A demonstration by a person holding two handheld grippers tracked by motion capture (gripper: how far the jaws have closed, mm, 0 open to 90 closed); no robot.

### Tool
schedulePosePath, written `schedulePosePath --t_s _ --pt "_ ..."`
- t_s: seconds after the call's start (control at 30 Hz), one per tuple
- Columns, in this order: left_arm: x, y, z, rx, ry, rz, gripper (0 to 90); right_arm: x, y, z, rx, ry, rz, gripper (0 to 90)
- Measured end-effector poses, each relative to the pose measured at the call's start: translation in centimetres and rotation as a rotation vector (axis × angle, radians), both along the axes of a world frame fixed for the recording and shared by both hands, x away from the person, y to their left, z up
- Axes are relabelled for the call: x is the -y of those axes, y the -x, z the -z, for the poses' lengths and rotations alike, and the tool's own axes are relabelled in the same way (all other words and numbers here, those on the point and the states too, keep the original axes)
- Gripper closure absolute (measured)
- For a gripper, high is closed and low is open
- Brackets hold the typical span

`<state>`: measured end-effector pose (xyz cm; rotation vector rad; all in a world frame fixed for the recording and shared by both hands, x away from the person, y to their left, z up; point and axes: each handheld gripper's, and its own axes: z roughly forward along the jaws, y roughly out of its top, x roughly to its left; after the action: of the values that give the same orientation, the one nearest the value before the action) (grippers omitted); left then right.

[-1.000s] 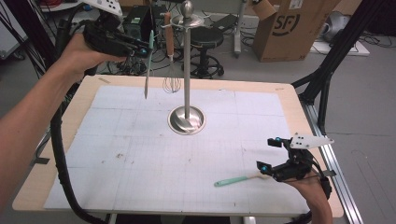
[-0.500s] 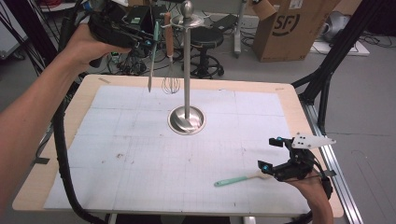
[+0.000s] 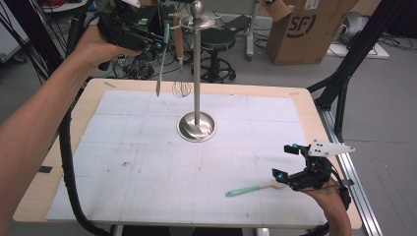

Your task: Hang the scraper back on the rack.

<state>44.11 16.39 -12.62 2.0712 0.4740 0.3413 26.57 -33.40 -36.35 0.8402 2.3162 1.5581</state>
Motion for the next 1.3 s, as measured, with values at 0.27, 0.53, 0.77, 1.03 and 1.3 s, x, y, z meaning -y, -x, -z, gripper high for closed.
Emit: schedulePosePath --t_s 0.27,0.53,0.77,1.03,1.3 --pt "0.4 -0.1 0.1 0.000 -0.001 0.000 74.1 0.1 0.0 0.0 -0.006 -0.002 0.001 0.0" --pt "0.9 -0.4 0.3 -0.004 -0.006 -0.001 74.1 0.1 0.0 0.0 0.000 -0.003 0.001 0.0" --pt "1.3 -0.8 0.6 -0.004 -0.003 -0.002 74.0 0.1 0.0 0.0 0.001 -0.004 0.001 0.0" --pt "1.3 -0.6 0.5 0.022 -0.026 -0.007 73.0 0.0 -0.1 0.1 0.000 -0.006 -0.003 0.0" --pt "0.2 0.4 0.6 0.006 -0.028 -0.007 54.0 0.0 -0.1 0.1 0.002 -0.003 -0.002 0.0"
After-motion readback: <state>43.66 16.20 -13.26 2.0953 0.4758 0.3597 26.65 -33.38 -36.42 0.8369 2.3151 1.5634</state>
